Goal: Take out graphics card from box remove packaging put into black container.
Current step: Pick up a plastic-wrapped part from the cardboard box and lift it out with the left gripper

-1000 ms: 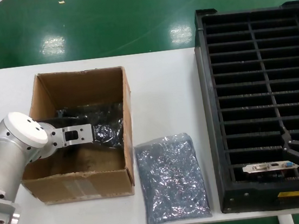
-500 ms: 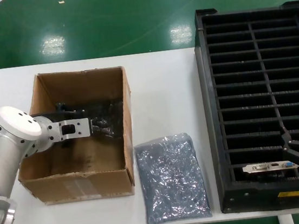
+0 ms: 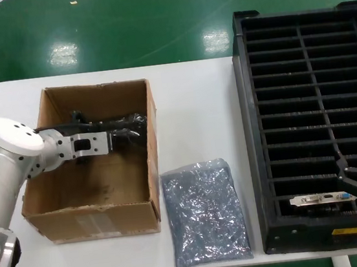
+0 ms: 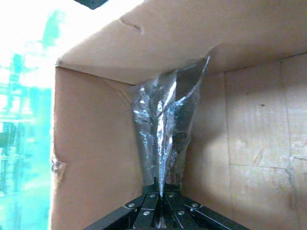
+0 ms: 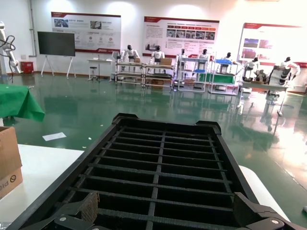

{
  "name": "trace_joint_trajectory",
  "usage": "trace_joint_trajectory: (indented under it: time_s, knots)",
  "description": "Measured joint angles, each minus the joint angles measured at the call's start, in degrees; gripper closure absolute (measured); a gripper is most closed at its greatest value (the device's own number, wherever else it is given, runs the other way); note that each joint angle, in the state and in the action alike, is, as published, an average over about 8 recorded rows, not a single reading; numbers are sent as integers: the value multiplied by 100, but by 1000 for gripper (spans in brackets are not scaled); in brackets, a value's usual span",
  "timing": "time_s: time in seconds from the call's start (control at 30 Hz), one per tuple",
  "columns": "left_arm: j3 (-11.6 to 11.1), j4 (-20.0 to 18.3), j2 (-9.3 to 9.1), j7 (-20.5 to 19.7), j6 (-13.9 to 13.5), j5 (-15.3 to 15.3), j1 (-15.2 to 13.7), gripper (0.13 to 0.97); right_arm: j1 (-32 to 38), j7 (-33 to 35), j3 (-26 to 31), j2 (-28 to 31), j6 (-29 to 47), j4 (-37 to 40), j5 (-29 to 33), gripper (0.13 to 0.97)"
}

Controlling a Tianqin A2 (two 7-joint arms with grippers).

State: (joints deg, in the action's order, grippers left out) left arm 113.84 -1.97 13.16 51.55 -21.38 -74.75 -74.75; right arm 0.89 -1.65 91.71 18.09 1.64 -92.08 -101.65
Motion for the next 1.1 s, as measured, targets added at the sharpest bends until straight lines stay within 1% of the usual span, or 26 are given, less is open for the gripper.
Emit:
trace_joint_trajectory:
  time_s: [0.1,0.17,0.27,0.37,0.47,0.6,0.77,0.83,0.93,1.1]
  knots:
    - [-88,-160,66,215,-55,-134,15,958,0,0,0,0,0,0,0,129]
    - [-131,-387,143,289,-97,-204,75,958,0,0,0,0,0,0,0,129]
    - [-147,-928,315,251,-161,-247,263,959,0,0,0,0,0,0,0,129]
    - [-105,-1648,546,5,-244,-200,547,959,0,0,0,0,0,0,0,129]
    - [-48,-2437,819,-369,-363,-92,870,959,0,0,0,0,0,0,0,129]
    - [11,-3493,1218,-1016,-577,135,1304,959,0,0,0,0,0,0,0,129]
    - [-37,-4784,1742,-1904,-833,489,1839,959,0,0,0,0,0,0,0,129]
    - [-118,-5304,1951,-2256,-911,628,2060,959,0,0,0,0,0,0,0,129]
    - [-304,-6057,2243,-2772,-1012,801,2391,959,0,0,0,0,0,0,0,129]
    - [-740,-7329,2679,-3696,-1224,993,3000,959,0,0,0,0,0,0,0,129]
